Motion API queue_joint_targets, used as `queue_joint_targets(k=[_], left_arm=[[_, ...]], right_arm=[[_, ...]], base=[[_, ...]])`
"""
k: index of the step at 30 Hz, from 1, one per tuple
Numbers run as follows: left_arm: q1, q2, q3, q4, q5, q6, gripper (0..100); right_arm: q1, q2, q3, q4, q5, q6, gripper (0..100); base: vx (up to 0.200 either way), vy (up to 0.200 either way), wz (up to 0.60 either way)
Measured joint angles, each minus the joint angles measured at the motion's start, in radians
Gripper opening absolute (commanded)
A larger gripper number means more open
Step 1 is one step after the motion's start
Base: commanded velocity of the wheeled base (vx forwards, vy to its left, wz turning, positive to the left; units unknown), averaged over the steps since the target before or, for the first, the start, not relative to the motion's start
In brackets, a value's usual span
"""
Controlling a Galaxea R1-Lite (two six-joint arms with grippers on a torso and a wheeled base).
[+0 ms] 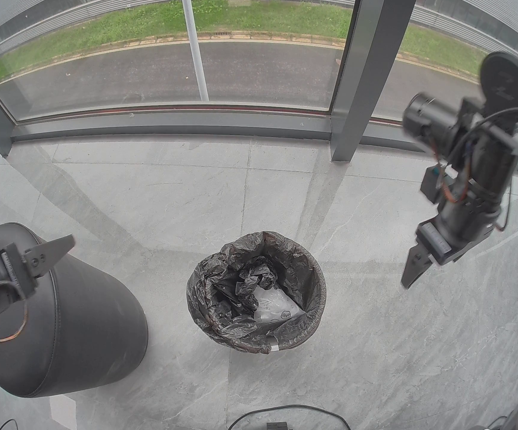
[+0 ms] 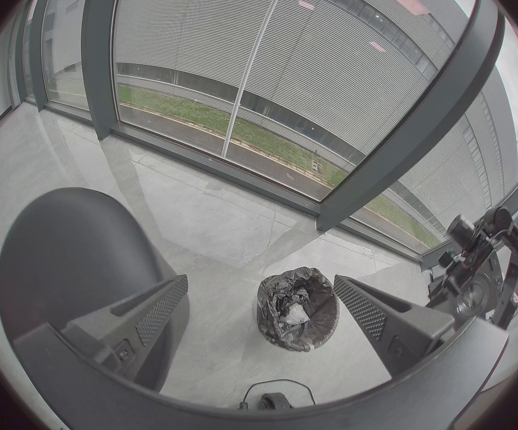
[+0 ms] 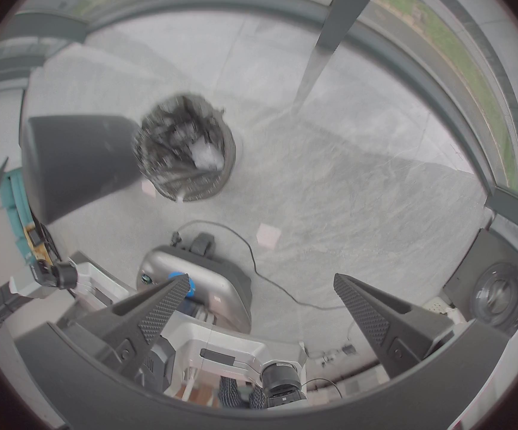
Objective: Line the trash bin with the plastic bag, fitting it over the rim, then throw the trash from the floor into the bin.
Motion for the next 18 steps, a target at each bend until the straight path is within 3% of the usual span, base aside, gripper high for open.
queue_joint_targets(k=[6,12,18], left_arm=[[0.001,-0.239,-0.102,0.321,-0.001,0.023,100],[0.019,-0.383,-0.171,0.489,-0.009,0.033,100],[0.054,-0.496,-0.217,0.623,-0.045,0.040,100]], right_arm=[[-0.022,-0.310,0.019,-0.038,-0.011,0.022,100],[-0.080,-0.578,0.132,-0.115,-0.014,0.027,100],[-0.194,-0.876,0.353,-0.236,0.000,0.016,100]], base=[[0.000,0.000,0.00],[0.000,0.000,0.00],[0.000,0.000,0.00]])
